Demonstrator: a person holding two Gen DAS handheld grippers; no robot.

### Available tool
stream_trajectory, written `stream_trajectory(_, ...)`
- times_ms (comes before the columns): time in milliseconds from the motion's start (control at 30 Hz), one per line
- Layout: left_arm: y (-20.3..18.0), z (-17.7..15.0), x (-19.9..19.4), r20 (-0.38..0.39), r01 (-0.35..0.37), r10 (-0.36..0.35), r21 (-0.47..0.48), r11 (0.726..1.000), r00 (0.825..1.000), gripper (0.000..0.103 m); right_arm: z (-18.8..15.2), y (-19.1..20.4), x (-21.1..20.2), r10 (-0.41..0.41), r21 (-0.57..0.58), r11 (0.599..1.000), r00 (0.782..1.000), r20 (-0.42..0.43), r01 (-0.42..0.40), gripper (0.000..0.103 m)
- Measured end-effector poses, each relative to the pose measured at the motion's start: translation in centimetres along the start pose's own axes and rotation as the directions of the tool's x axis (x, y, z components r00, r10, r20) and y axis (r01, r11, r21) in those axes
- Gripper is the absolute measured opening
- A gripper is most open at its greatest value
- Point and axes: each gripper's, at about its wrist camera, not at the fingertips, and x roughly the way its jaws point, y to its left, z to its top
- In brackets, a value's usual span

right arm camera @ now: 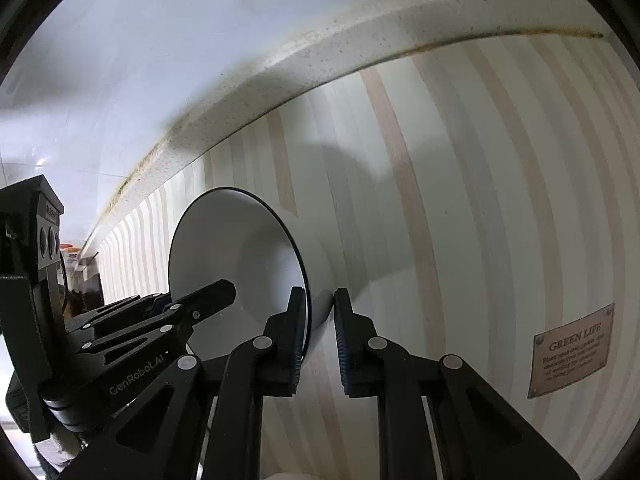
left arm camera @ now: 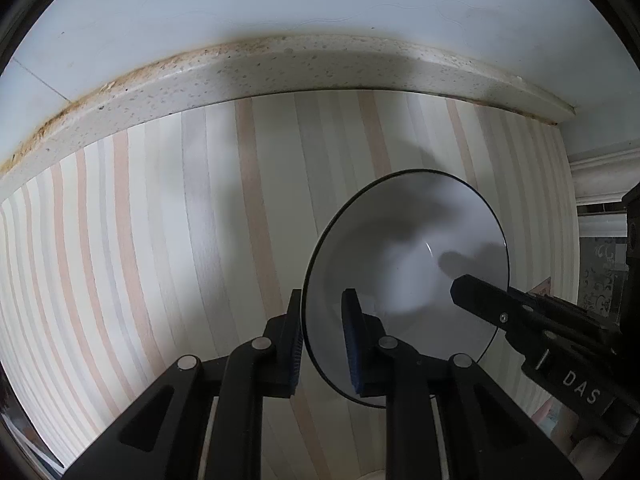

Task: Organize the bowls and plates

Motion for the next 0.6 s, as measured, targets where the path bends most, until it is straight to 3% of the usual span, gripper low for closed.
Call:
stream_trajectory(367, -0.3, -1.6, -4.3, 0.061, -0.004, 0.003, 0.018, 1.0, 0.998, 0.016, -1.8, 1.5, -2.4, 0.002, -0.047, 0.999, 1.0, 0.016, -0.001, 0.014)
stream_trajectory(600, -1.1, -5.3, -8.3, 0.115, -0.009, 0.002, 0.06, 0.998, 0.993, 0.016, -5.3, 3.2, -6.5, 0.006, -0.07, 0.998, 0.998, 0.058, -0.002, 0.014)
